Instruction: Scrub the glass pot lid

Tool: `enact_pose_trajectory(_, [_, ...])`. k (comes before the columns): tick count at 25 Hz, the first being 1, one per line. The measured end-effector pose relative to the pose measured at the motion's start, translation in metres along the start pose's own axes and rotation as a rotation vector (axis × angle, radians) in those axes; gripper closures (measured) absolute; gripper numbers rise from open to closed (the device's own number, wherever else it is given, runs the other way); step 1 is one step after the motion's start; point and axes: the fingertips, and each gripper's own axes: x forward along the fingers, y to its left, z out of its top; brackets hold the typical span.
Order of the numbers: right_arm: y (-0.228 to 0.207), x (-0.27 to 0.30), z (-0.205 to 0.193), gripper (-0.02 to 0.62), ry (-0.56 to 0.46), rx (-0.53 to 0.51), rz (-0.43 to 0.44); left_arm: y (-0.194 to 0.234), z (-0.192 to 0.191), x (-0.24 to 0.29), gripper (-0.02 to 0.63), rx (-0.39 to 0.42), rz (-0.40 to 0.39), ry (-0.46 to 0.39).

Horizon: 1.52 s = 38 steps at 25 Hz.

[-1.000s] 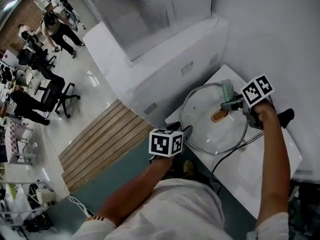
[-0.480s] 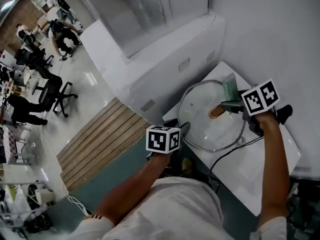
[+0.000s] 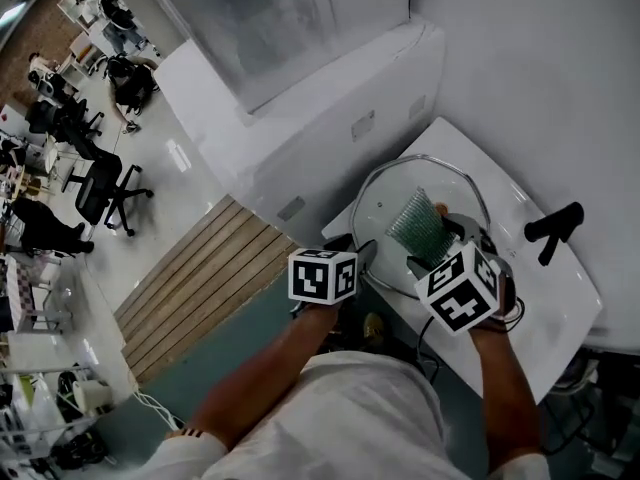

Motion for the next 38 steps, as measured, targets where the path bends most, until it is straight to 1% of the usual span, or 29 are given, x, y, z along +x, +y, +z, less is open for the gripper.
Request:
enact_pose_trajectory(3, [0.025, 0.012, -0.005, 0.247, 0.008, -0.011, 0.004, 0.0, 0.0, 0.0, 0.374, 0.0, 0.001, 0.0])
enact_pose_trajectory(6, [0.04, 0.022, -0.012, 0.247, 0.02, -0.013, 0.002, 0.0, 0.0, 0.0, 0.374, -0.001, 0.002, -0.002])
enact_pose_trajectory(11, [0.046, 0.034, -0.023, 0.247, 0.013, -0.005, -0.013, 0.0, 0.0, 0.0, 0.374, -0.001, 0.001, -0.004])
enact_pose_trajectory(15, [0.041, 0.034, -0.027, 0.247, -0.015, 0.02, 0.001, 0.0, 0.0, 0.0, 0.374, -0.001, 0.001, -0.006])
enact_pose_trajectory(17, [0.034, 0.027, -0.026, 0.247, -0.057, 0.08, 0.018, 0.0, 0.0, 0.0, 0.374, 0.0, 0.002, -0.006])
enact_pose_trajectory(22, [0.003, 0.015, -0.037, 0.247, -0.148, 0.322, 0.073, 0.0, 0.0, 0.0, 0.374, 0.001, 0.004, -0.007])
enact_pose_trajectory(29, [-0.037, 0.019, -0.068, 0.247, -0.188, 0.6, 0.141, 0.001, -0.001, 0.002, 0.374, 0.0, 0.01, -0.009])
enact_pose_trajectory(35, [-0.058, 0.021, -0.081, 0.247, -0.223, 0.761, 0.182, 0.001, -0.001, 0.002, 0.374, -0.007, 0.015, -0.01])
enact_pose_trajectory(38, [-0.066, 0.02, -0.083, 0.247, -0.244, 0.803, 0.195, 0.002, -0.001, 0.003, 0.374, -0.012, 0.017, -0.013])
